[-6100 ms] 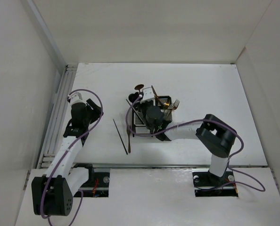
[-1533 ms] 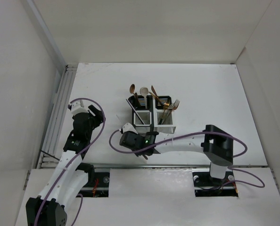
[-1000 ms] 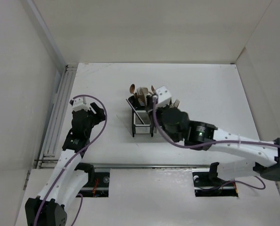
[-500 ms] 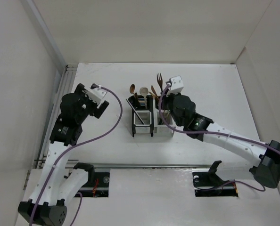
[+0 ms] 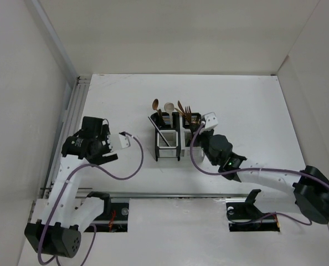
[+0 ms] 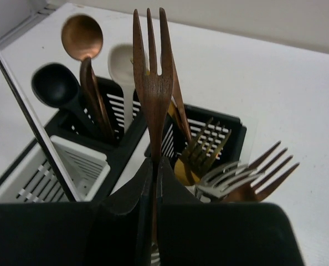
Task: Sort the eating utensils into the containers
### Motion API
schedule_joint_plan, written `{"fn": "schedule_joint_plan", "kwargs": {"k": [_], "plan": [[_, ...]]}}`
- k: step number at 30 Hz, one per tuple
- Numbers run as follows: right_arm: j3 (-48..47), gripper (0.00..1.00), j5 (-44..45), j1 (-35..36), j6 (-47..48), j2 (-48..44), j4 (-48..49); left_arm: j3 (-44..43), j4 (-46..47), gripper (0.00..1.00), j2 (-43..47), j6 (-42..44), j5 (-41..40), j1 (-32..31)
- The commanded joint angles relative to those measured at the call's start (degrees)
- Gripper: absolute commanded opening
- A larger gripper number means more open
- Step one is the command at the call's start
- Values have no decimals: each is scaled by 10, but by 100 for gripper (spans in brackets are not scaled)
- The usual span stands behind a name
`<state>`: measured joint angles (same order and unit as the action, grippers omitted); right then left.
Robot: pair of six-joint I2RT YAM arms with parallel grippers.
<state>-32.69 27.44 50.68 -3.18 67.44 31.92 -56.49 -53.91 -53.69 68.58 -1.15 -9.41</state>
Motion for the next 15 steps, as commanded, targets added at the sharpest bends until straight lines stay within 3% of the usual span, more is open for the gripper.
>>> {"fn": "schedule_joint_plan", "kwargs": {"k": [1,6,15], "plan": [[38,0,9,2,4,15,184,41,-52,86,45,108,-85,18],[75,0,3,2,-3,58,284,79,-59,86,53,123,-100,18],[114,2,-3,2,-20,94,336,119,-60,86,24,90,-90,23]]}}
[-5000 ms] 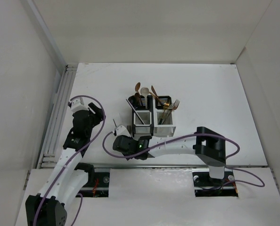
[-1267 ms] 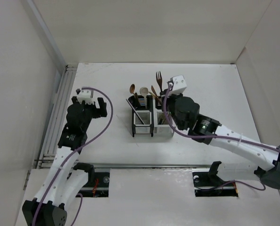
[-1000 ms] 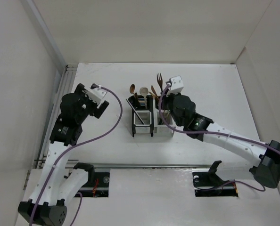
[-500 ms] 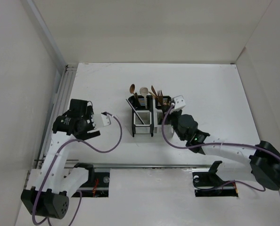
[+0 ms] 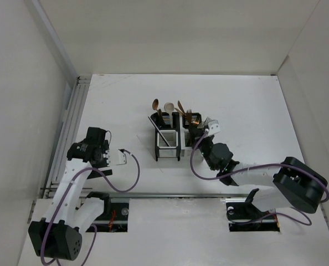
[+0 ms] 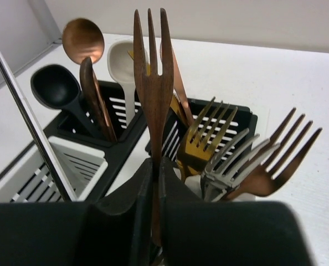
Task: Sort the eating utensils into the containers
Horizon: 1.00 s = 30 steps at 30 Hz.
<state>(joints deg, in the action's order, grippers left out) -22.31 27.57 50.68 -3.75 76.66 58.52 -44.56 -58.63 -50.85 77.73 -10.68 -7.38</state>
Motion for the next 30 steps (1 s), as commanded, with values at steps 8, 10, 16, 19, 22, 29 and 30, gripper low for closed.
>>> {"fn": "schedule_joint_plan", "kwargs": {"k": [8,10,16,19,22,29,30], "plan": [[28,46,-21,2,-29,-9,70,-5,-13,87,-15,-14,0,3],[28,49,-31,2,-29,-24,65,-5,-13,87,-15,-14,-11,3],[-16,53,-52,14,37,-106,-33,-5,-13,88,-39,-8,-37,3],[-60,55,-70,14,54,-154,-127,-5,-13,88,-57,-8,-69,3],[-65,76,-98,14,76,-213,-155,-29,-18,88,-82,12,-96,24],[-159,100,-182,14,123,-281,-314,-161,55,86,-205,100,-116,269],[-166,100,-190,14,131,-281,-321,-171,61,86,-215,136,-116,300]]}}
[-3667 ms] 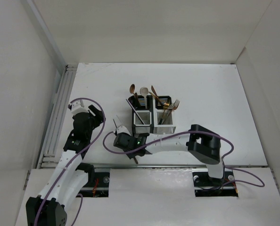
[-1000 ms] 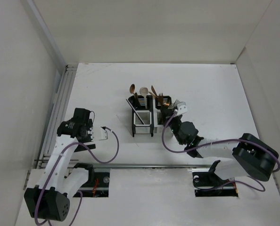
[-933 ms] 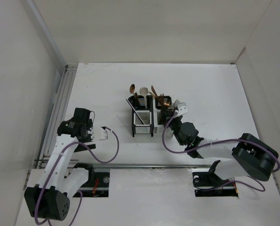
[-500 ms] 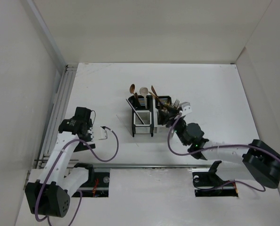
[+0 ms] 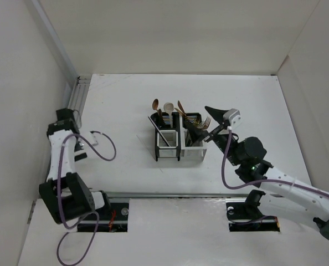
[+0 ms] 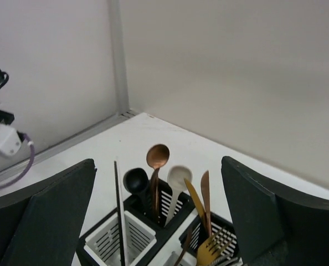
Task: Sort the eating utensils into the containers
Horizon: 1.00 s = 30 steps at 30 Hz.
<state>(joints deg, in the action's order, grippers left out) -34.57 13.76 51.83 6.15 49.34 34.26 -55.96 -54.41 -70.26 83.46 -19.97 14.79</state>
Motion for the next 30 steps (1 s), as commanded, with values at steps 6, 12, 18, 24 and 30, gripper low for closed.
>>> {"fn": "schedule_joint_plan", "kwargs": {"k": [6,12,18,24,30], "plan": [[-49,100,-83,3,46,-8,-79,76,119,94,51,242,0,226],[-68,100,-100,3,46,22,-79,166,150,91,128,387,116,327],[-105,100,-113,13,46,79,-79,190,147,85,94,466,162,349],[-138,100,-113,19,46,104,-90,245,200,79,61,492,174,360],[-157,100,-108,19,46,115,-114,285,278,74,35,513,203,372]]}}
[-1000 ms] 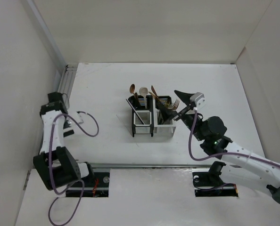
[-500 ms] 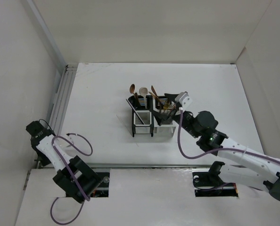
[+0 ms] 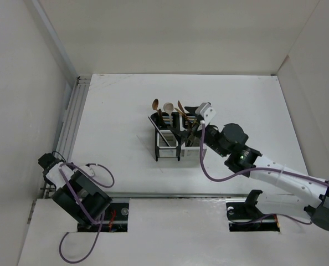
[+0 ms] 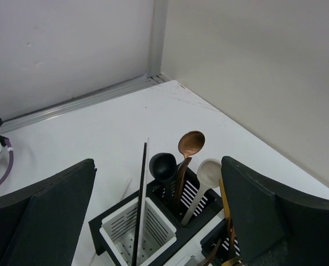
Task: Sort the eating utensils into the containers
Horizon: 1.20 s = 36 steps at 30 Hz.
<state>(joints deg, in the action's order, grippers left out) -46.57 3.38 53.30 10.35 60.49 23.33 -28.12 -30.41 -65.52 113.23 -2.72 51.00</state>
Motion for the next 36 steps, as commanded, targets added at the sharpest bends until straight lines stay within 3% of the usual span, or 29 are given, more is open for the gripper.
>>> {"fn": "schedule_joint_plan", "kwargs": {"k": [1,7,13,21,24,26,36], "plan": [[-37,100,-4,4,4,3,-5,6,45,72,-19,215,31,17],[-42,100,1,9,4,9,-11,6,101,68,-65,278,12,81],[-48,100,7,20,4,14,-11,21,94,61,-56,317,52,92],[-59,100,12,25,4,26,-23,65,95,32,-38,315,57,92],[-64,100,12,25,4,31,-23,59,100,10,-50,288,51,92],[-64,100,12,25,4,31,-29,48,100,0,-56,270,68,92],[-64,100,12,30,4,26,-35,-56,30,0,-74,172,116,92]]}}
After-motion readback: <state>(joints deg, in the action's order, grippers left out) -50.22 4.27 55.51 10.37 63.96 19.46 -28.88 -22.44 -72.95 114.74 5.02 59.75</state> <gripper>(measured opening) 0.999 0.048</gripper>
